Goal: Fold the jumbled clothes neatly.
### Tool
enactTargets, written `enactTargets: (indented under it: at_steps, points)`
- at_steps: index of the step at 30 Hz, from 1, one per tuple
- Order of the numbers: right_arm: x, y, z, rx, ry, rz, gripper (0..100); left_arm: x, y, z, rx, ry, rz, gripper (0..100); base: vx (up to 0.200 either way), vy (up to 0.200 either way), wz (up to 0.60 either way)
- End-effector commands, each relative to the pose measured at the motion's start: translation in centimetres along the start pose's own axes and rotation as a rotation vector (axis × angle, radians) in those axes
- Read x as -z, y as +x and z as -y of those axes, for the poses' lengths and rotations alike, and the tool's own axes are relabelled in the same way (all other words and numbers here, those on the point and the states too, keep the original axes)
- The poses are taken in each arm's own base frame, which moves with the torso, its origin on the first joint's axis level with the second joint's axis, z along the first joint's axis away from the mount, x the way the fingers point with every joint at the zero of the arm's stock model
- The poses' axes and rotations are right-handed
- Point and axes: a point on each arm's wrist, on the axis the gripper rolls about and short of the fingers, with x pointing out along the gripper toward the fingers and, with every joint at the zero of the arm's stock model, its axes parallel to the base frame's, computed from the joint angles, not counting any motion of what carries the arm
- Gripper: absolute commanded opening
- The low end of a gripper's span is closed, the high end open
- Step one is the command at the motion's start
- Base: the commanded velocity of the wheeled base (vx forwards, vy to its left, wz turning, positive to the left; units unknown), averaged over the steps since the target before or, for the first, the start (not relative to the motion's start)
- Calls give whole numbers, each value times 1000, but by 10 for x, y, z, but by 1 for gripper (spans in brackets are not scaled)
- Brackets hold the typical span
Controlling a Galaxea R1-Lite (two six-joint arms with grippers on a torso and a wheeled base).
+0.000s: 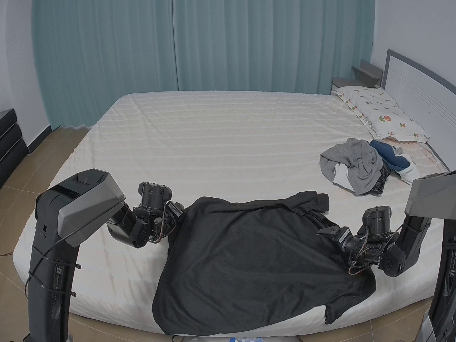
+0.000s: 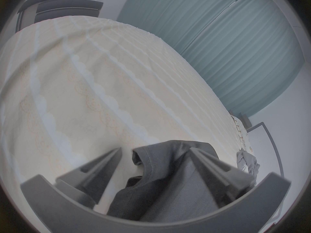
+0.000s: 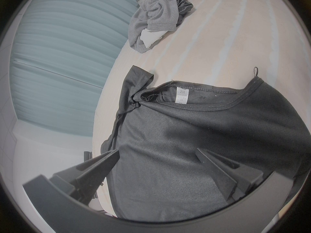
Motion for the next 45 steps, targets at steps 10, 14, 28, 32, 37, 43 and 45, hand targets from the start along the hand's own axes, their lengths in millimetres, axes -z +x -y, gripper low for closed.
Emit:
enactTargets:
  at_steps: [10,14,28,32,37,43,45]
  points:
    - [0,0,0,1,1,0,100,-33,5,1,20,-34,81,0,0,0,0]
    - [0,0,0,1,0,-2,100,-60,8,2,25,-36,140,0,0,0,0]
    - [1,1,1,2,0,-2,100,-101,30,8,45,53,234,0,0,0,0]
    - [1,1,0,2,-1,-3,100,-99,36,7,43,64,232,0,0,0,0]
    - [1,1,0,2,-1,-3,100,-95,45,7,48,67,236,0,0,0,0]
    - [1,1,0,2,-1,-3,100,-93,51,3,36,64,245,100,0,0,0]
    - [1,1,0,2,-1,-3,100,-89,53,1,29,66,239,100,0,0,0]
